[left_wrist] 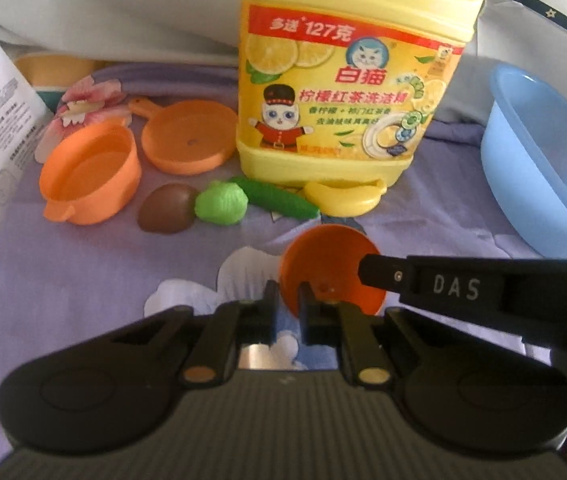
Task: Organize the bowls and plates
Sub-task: 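Lift the orange bowl with the right gripper and carry it toward the blue bowl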
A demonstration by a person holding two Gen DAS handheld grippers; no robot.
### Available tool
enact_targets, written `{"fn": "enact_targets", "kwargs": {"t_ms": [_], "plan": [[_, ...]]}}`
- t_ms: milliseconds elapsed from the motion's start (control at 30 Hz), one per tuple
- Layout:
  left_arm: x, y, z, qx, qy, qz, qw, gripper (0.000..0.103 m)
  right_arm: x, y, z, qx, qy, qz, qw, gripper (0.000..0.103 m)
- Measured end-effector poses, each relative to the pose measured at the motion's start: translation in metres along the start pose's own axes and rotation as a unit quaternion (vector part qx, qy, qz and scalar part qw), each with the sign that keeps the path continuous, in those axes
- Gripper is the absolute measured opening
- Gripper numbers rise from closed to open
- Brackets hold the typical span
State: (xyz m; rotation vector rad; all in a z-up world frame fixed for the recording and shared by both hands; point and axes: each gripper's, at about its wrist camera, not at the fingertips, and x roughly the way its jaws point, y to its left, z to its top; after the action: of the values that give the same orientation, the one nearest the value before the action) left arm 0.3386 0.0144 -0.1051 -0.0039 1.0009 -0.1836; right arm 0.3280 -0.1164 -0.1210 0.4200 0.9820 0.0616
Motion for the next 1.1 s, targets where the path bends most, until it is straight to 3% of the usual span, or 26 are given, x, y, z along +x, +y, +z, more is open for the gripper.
{"fn": "enact_targets", "kwargs": {"t_ms": [500, 1100], "plan": [[-0.078, -0.019, -0.041, 0.007, -0.001, -0.018, 0.9998, 0.01, -0.074, 0.004, -0.051, 0.0, -0.006, 0.001, 1.0, 0.007], [-0.187, -0.052, -0.149, 0.034, -0.004, -0.065, 0.9973, 0.01, -0.201, -0.005, -0.155, -0.002, -0.025, -0.016, 1.0, 0.008]]}}
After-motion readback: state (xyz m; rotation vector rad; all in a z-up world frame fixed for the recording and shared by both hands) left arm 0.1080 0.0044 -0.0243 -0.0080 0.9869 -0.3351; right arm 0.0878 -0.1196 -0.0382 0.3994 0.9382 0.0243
